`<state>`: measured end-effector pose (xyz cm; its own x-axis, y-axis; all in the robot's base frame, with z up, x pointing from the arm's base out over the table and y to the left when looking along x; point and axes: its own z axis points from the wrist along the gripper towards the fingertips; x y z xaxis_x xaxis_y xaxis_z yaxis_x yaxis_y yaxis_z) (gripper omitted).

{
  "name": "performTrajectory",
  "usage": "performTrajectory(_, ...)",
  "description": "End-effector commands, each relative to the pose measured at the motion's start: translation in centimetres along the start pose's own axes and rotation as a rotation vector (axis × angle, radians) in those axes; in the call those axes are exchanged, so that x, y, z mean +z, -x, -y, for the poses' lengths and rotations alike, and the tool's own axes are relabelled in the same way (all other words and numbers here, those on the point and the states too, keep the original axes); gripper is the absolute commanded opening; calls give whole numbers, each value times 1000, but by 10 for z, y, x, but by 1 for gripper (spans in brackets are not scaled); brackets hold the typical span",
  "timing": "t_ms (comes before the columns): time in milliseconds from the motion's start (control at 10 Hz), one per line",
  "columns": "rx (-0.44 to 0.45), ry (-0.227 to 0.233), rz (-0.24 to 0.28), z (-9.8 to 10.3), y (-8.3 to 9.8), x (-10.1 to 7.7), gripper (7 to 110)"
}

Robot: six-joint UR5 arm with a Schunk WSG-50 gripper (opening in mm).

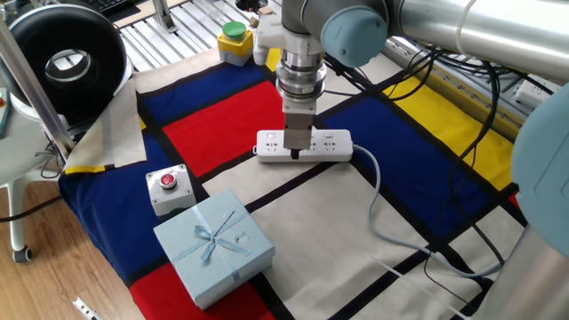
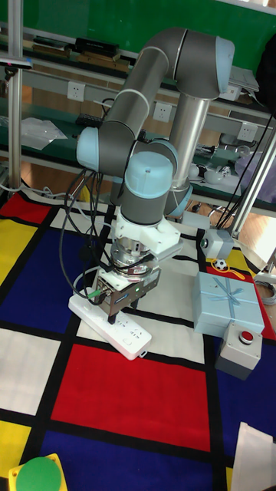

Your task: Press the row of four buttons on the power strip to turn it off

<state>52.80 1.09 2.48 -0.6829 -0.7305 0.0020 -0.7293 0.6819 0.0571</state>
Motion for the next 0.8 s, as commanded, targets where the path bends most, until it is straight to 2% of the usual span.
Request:
performTrajectory(0, -30, 1, -20, 1, -6, -1, 66)
performTrajectory(200, -34, 6, -26, 0, -6, -2, 66)
performTrajectory(400, -26, 2, -37, -5, 10, -9, 66)
performTrajectory(700, -7, 6, -22, -12, 38, -12, 66)
